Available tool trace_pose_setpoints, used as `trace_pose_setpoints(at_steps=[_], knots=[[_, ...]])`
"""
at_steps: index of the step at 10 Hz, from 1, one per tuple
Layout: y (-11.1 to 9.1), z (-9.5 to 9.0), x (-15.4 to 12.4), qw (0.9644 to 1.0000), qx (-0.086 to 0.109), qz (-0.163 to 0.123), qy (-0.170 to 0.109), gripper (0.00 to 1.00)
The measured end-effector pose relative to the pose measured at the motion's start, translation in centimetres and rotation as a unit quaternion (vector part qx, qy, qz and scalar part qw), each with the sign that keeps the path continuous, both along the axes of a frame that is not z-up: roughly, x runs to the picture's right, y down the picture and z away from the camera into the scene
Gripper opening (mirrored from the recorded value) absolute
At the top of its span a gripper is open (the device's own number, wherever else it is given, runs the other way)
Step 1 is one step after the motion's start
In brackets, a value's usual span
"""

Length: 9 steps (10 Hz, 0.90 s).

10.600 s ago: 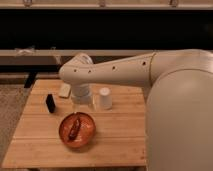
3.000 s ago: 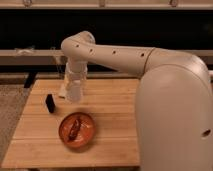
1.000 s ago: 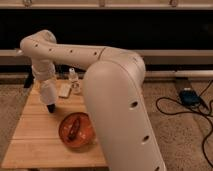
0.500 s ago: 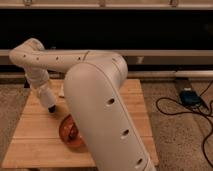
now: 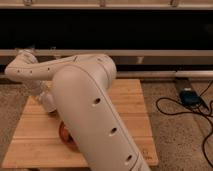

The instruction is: Place the ceramic cup over the eraser

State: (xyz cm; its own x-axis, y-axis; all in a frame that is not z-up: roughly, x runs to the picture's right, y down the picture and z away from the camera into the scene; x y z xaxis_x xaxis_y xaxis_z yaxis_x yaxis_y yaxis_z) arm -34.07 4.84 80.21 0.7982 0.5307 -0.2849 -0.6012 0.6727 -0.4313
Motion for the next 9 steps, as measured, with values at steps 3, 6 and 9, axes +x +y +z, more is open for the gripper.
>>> trace_pose_setpoints(at_steps=[3,6,9], knots=[[0.3,0.7,0.6,0.9998,-0.008,0.017,-0.001,0.8],[0.0,0.3,1.2,0.9989,-0.029,0.036,-0.013,0.8],[-2.1,-1.1,1.9,0.997,-0.046,0.049,-0.038,0.8]])
